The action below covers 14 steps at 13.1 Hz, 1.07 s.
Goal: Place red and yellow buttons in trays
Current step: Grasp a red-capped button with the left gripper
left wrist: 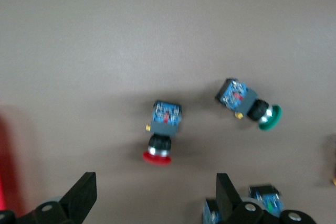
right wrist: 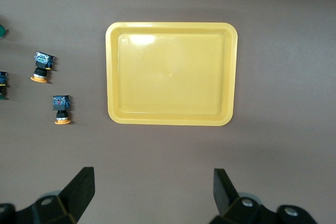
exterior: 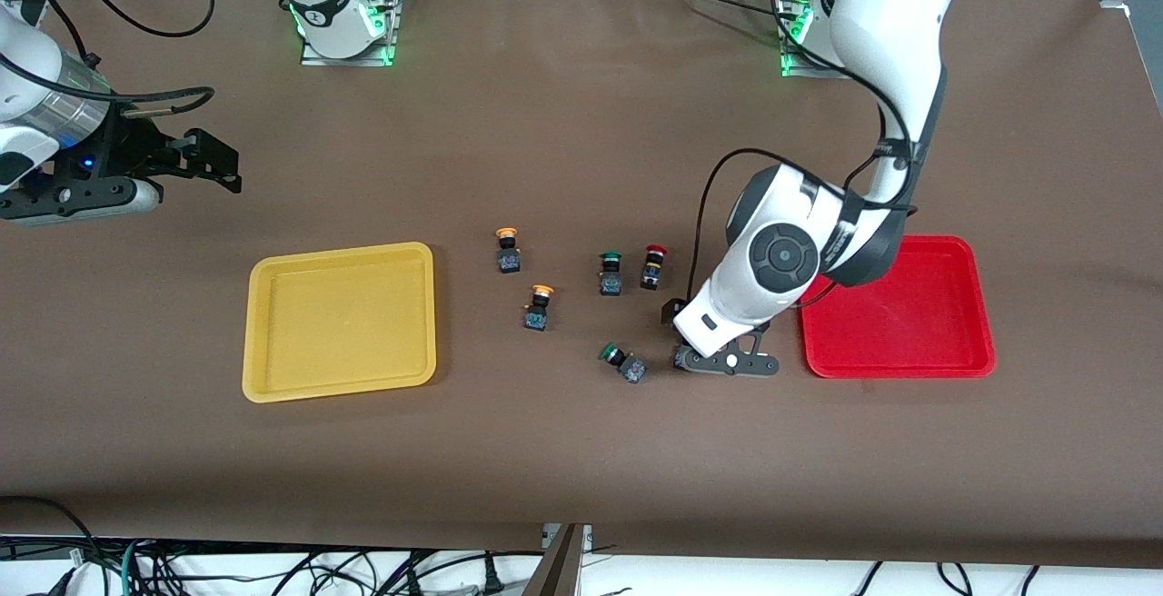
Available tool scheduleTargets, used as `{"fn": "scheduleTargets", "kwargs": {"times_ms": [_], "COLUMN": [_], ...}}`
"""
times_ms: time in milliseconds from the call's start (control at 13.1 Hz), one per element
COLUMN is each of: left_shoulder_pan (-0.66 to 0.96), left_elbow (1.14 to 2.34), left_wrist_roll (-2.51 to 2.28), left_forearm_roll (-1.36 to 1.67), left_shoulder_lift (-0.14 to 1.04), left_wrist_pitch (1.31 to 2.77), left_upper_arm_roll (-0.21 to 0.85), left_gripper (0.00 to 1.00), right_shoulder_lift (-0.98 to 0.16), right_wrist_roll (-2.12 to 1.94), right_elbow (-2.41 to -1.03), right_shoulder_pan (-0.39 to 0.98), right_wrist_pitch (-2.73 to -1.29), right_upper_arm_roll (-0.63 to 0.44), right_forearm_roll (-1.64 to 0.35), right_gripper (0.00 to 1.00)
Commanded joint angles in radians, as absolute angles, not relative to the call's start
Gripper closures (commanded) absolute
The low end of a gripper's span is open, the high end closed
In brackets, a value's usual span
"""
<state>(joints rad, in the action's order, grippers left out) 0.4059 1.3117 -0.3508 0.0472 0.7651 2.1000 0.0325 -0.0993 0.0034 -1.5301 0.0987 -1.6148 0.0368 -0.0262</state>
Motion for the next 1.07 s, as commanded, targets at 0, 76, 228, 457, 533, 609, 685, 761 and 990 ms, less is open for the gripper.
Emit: {"fn": "scheduleTargets", "kwargs": {"times_ms": [0, 76, 228, 457, 533, 609, 685, 761, 990], "left_shoulder_pan": [0.416, 0.416, 0.425, 0.433, 0.434, 0.434, 0.434, 0.434, 0.434], "left_elbow": [1.289, 1.289, 1.292, 1.292, 1.292, 1.292, 1.293, 1.293, 1.293], "left_wrist_roll": [-0.350, -0.345, -0.336, -0.339, -0.342, -0.339, -0.336, -0.336, -0.336], "left_forearm_roll": [0.063, 0.061, 0.054, -0.003, -0.020, -0.026, -0.026, -0.031, -0.096], "left_shoulder_lift": [0.828, 0.848, 0.865, 0.897, 0.906, 0.916, 0.920, 0.925, 0.933], "left_wrist_pitch": [2.204, 2.241, 2.260, 2.279, 2.298, 2.316, 2.322, 2.322, 2.322], "left_upper_arm_roll": [0.020, 0.020, 0.020, 0.018, 0.018, 0.018, 0.018, 0.018, 0.018], "left_gripper": [0.00, 0.00, 0.00, 0.00, 0.00, 0.00, 0.00, 0.00, 0.44], "right_shoulder_lift": [-0.109, -0.109, -0.109, -0.109, -0.109, -0.109, -0.109, -0.109, -0.109], "right_wrist_roll": [-0.002, -0.002, -0.002, -0.002, -0.002, -0.002, -0.002, 0.003, 0.017], "right_elbow": [-1.509, -1.509, -1.509, -1.509, -1.509, -1.509, -1.509, -1.508, -1.505], "right_shoulder_pan": [0.100, 0.100, 0.100, 0.100, 0.100, 0.100, 0.100, 0.101, 0.112], "right_wrist_pitch": [-1.611, -1.611, -1.611, -1.611, -1.611, -1.611, -1.612, -1.614, -1.615], "right_upper_arm_roll": [0.035, 0.035, 0.035, 0.035, 0.035, 0.035, 0.035, 0.037, 0.037], "right_forearm_roll": [-0.041, -0.040, -0.040, -0.041, -0.040, -0.040, -0.040, -0.038, -0.041], "right_gripper": [0.00, 0.00, 0.00, 0.00, 0.00, 0.00, 0.00, 0.00, 0.00]}}
